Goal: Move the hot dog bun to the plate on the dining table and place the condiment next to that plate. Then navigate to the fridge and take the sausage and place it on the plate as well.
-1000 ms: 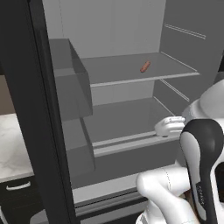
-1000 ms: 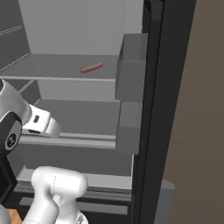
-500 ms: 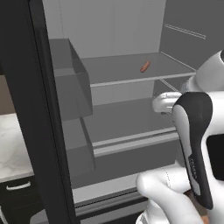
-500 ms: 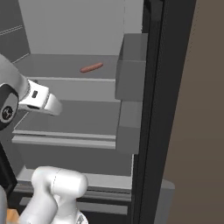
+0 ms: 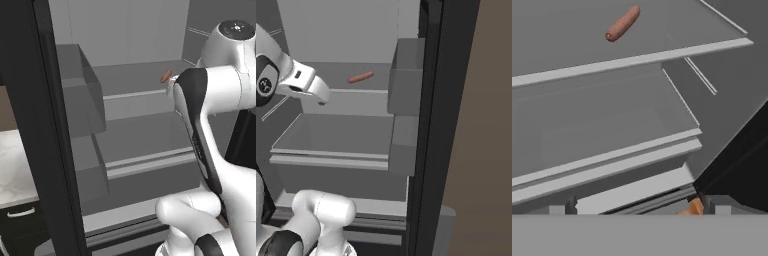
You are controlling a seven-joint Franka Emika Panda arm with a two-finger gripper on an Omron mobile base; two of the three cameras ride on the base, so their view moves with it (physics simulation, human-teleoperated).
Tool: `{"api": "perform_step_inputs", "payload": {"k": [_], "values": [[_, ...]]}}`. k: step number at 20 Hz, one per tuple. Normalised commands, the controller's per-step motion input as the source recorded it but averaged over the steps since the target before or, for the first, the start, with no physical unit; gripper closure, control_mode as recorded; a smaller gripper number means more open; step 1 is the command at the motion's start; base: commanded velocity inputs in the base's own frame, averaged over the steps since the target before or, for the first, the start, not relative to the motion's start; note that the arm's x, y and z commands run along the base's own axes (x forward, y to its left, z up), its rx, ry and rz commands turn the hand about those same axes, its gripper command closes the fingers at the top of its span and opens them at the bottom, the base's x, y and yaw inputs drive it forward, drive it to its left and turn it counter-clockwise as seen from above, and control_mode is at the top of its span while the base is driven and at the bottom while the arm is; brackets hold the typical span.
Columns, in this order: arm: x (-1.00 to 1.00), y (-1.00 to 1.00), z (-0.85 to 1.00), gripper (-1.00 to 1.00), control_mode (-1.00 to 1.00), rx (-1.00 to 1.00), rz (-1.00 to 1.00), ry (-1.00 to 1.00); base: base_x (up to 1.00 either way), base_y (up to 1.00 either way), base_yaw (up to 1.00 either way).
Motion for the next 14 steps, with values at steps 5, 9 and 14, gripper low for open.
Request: {"api": "perform_step_inputs", "payload": {"k": [5, 9, 14], "values": [[0.79, -0.11, 0.00, -1.00, -1.00, -0.03, -0.11, -0.04, 0.00, 0.00, 0.00], [0.84, -0.10, 0.00, -1.00, -1.00, 0.00, -0.03, -0.04, 0.00, 0.00, 0.00], [0.80, -0.05, 0.00, -1.00, -1.00, 0.00, 0.00, -0.03, 0.00, 0.00, 0.00]]}}
